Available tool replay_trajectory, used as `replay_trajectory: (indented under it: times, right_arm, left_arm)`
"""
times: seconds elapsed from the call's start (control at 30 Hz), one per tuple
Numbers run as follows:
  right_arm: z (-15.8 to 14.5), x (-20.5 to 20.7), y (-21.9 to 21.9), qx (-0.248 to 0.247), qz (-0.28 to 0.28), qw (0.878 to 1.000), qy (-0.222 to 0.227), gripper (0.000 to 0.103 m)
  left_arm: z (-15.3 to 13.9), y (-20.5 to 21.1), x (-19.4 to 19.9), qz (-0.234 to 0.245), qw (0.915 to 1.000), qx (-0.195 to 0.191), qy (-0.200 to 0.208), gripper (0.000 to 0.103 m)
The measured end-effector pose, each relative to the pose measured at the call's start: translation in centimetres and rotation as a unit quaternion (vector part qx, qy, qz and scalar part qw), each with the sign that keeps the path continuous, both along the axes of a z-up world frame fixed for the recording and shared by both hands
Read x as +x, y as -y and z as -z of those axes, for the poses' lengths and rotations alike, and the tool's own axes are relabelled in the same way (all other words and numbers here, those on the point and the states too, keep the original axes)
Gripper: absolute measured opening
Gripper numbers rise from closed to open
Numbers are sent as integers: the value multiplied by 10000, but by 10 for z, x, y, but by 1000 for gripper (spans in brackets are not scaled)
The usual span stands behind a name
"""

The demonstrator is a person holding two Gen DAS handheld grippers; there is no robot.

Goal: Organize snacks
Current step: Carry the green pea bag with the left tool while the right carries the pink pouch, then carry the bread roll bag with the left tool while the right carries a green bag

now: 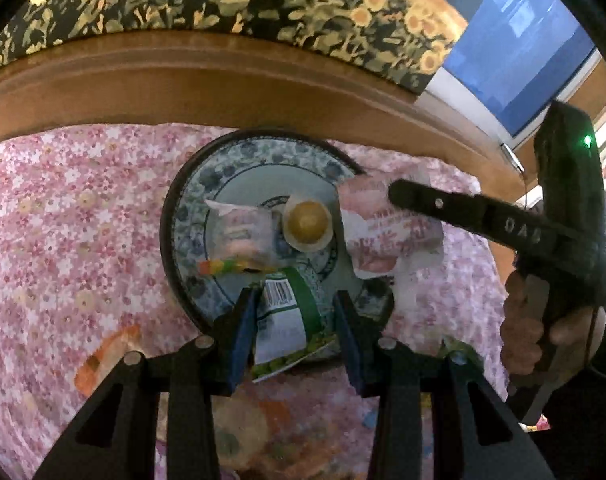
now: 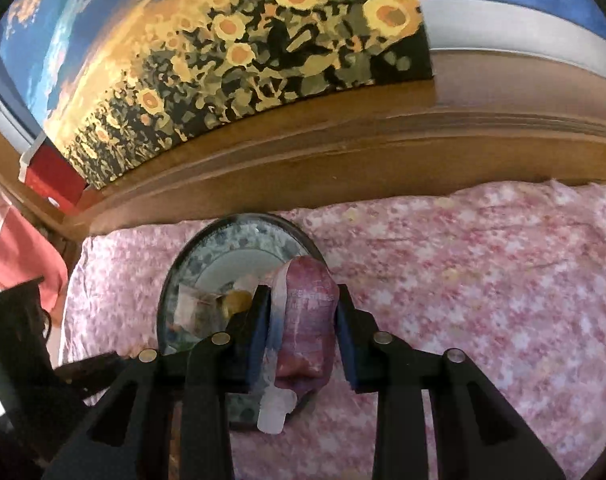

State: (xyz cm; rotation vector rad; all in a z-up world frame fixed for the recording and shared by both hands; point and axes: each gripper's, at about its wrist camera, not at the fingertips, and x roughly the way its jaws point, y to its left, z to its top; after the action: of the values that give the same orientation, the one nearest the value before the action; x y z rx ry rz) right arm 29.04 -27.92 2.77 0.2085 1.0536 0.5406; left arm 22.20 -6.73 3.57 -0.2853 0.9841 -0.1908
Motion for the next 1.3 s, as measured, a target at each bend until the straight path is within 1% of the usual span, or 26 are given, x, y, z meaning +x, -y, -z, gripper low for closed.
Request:
replay_trajectory:
  times: [0.17,0.2,0.23,0.27,0.3,0.33,0.37,0.47,0.5,0.57,0.63,0.73,0.8,0.83,0.87,0.9,0.93,0.97,1.0,1.07,1.1,1.17,1.3]
  right_arm:
    - [-2,10,-12,-81,-65,9997,205,33]
    - [-3,12,-14,-116,-82,9996,255,37]
    - [-3,13,-17,-174,-98,9994,273,43]
    - [-4,14,-19,-316,-132,9991,266,62]
    - [-5,13,-17,-382,-172,9988,272,69]
    - [-8,11,-14,-391,-182,9985,335,73]
    - [-12,8,-10,-368,-167,9983,418,73]
    - [-32,-12,14,-336,-74,9972,671,73]
    - [-36,-18,19,-346,-57,9969,707,73]
    - [-43,-43,35,-337,-61,9967,731,73]
    - [-40,-71,48,-274,-99,9983,505,73]
    - [-21,-102,62,-288,-60,9996,53,73]
    - [1,-120,71,-217,4,9990,-386,73]
    - [8,-124,73,-167,7,9985,-530,67]
    - [16,-129,75,-53,-28,9975,-708,55]
    - [19,-131,76,-29,-55,9972,-752,49]
    - [21,-133,77,-43,-57,9972,-744,48]
    - [22,-134,78,3,-55,9976,-693,43]
    - [22,-135,79,56,-15,9981,-621,35]
    - [21,-138,83,152,12,9985,-527,31]
    - [20,-140,84,171,6,9987,-472,31]
    - [16,-143,86,206,29,9991,-368,31]
    - [11,-148,97,256,48,9993,-271,31]
  left_arm:
    - [-3,-3,8,-124,9999,-8,67,42]
    - [-5,-3,10,-154,9999,-3,69,42]
    - [-7,-3,9,-198,9997,91,102,42]
    - [-11,-3,8,-219,9994,218,132,46]
    - [-15,-3,6,-241,9991,326,155,50]
    - [-20,-3,3,-258,9987,390,180,59]
    - [-27,-2,-2,-270,9985,396,264,64]
    - [-43,-2,-18,-249,9978,392,480,66]
    - [-47,-2,-26,-243,9972,430,558,66]
    - [-53,-1,-38,-229,9963,501,664,66]
    - [-57,-2,-54,-193,9957,535,736,66]
    - [-51,0,-83,-38,9957,466,804,65]
    - [-45,0,-99,-7,9964,396,746,65]
    - [-40,-1,-106,-8,9970,355,690,63]
    - [-35,-3,-115,-29,9976,307,614,62]
    - [-32,-4,-122,73,9985,58,536,62]
    - [-29,-8,-131,62,9987,-37,505,62]
    - [-25,-11,-139,42,9987,-199,474,62]
    - [-23,-14,-144,30,9984,-333,458,62]
    - [-21,-18,-152,-11,9975,-562,435,62]
    - [-21,-18,-153,-29,9971,-630,433,62]
    - [-20,-20,-155,-112,9972,-620,393,63]
    - [-13,-26,-153,-533,9968,-513,302,63]
